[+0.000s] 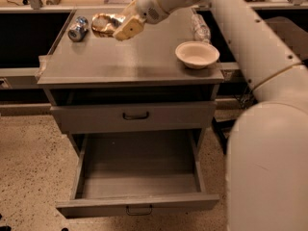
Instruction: Place orange can into middle drawer
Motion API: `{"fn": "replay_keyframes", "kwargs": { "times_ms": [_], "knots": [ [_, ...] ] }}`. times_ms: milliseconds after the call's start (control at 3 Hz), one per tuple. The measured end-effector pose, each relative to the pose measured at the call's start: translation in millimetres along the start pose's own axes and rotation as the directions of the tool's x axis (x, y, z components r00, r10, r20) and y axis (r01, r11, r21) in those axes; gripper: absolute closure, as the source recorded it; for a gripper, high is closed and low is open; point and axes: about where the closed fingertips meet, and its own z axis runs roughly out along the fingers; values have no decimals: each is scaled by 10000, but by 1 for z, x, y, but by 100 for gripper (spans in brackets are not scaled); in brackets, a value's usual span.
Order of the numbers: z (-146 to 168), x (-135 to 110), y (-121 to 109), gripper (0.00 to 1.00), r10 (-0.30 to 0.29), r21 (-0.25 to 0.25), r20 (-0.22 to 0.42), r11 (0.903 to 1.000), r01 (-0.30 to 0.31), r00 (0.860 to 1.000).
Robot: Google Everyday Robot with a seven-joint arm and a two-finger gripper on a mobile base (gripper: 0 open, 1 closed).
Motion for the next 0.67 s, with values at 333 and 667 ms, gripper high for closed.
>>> {"fn": "replay_keyframes", "kwargs": {
  "times_ms": [333,667],
  "knots": [
    [-54,-23,53,100,204,638,719,9977,-250,9972],
    [-53,-21,53,100,211,604,679,9979,-252,9975]
  ]
}}
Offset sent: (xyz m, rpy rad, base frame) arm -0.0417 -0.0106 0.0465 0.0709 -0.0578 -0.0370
